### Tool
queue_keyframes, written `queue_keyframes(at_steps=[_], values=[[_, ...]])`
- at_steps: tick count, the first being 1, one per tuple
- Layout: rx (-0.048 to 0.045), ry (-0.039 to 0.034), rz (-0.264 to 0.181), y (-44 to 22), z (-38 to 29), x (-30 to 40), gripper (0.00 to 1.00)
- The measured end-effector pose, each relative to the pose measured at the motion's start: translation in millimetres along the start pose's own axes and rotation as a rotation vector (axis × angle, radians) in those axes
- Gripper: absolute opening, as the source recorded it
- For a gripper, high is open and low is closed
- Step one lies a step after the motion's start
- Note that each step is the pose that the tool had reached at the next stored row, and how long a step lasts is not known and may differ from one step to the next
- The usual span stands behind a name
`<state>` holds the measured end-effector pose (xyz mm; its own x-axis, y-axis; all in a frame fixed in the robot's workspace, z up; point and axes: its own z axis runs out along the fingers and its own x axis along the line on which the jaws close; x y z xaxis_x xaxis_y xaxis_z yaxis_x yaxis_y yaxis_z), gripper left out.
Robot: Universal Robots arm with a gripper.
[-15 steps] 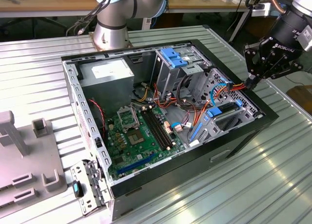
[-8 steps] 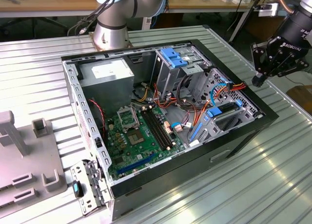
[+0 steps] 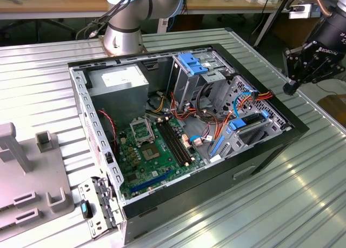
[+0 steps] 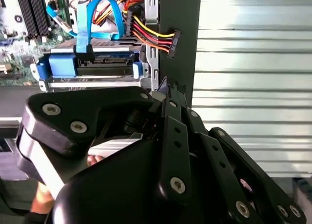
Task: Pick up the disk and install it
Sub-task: 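Insert the first disk wire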
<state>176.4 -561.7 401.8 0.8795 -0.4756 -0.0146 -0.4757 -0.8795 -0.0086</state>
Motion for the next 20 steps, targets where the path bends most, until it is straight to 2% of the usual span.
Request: queue_keyframes(at_steps=[3,5,11,13,20], values=[[-0.0009,-0.0006,-0.065,-0.2,0.3,0.3,0.11],[-0.002,-0.0013,-0.141,-0.5,0.5,0.8,0.11],[-0.0028,-0.0019,-0.205,-1.3,0.7,2.3,0.11],[-0.0037,-0.0022,-0.257,-1.3,0.8,2.4,0.11],[-0.0025,0.0009,-0.257,-12.4,2.0,-3.7,0.11]])
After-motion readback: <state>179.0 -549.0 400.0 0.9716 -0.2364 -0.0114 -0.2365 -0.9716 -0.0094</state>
